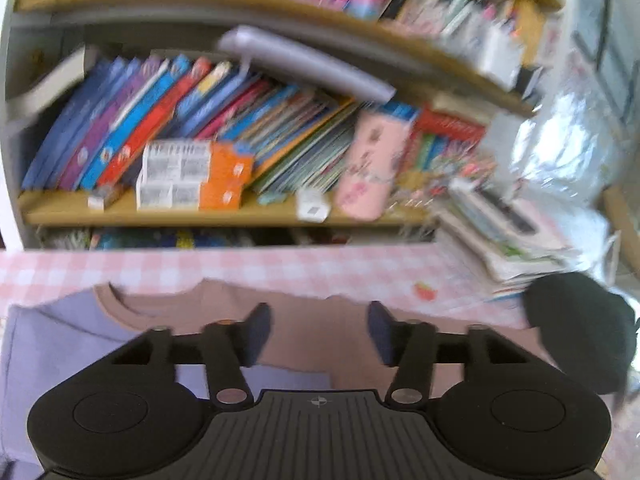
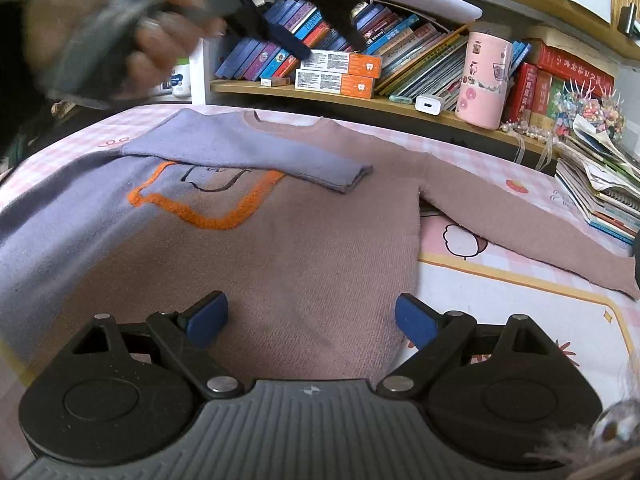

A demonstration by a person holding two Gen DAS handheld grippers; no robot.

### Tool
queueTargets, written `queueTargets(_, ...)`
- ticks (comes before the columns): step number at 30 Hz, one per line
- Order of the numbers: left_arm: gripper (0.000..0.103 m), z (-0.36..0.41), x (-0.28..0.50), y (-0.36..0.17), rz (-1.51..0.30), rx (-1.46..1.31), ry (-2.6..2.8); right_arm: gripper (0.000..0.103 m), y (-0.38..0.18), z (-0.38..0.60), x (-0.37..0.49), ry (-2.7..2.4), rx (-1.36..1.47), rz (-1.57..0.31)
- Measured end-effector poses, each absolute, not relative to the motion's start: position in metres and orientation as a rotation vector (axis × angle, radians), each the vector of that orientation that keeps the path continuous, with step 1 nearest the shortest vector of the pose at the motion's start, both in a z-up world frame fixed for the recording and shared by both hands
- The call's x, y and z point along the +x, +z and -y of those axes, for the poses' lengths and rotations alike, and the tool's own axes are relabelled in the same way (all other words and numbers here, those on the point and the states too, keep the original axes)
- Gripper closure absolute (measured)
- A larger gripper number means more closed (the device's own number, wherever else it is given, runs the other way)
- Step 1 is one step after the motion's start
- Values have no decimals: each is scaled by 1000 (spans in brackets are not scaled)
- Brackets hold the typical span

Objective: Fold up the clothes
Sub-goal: 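Lay the lavender sleeve across the sweater chest with the left gripper and release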

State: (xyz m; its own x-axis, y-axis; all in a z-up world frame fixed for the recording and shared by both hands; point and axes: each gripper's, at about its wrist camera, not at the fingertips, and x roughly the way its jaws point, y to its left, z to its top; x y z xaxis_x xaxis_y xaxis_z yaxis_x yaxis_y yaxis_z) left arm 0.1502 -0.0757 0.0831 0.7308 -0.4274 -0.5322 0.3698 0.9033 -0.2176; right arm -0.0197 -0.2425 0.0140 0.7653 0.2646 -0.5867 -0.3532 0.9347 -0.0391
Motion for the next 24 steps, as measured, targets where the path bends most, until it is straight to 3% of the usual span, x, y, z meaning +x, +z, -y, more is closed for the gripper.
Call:
queueTargets(5, 41, 38, 87, 94, -543, -50, -419, 11, 14, 243, -20, 337, -147, -615)
queueTargets(9, 39, -5, 27, 73, -544, 52, -293, 10, 13, 243, -19, 334, -143, -619)
queueTargets(11, 33, -28, 1, 61, -549, 110, -212, 9, 13, 244, -19, 332, -143, -620)
queueTargets(18, 32, -104, -53, 44, -542, -10, -66, 7, 13, 240, -21, 317, -171, -611)
queueTargets(22, 35, -123, -54, 38, -565, -44, -80, 12, 15, 237, -27, 315, -200, -577)
queueTargets(24, 46, -130, -52, 37, -571, -66, -93, 17, 19, 239, -33, 314, -191, -528)
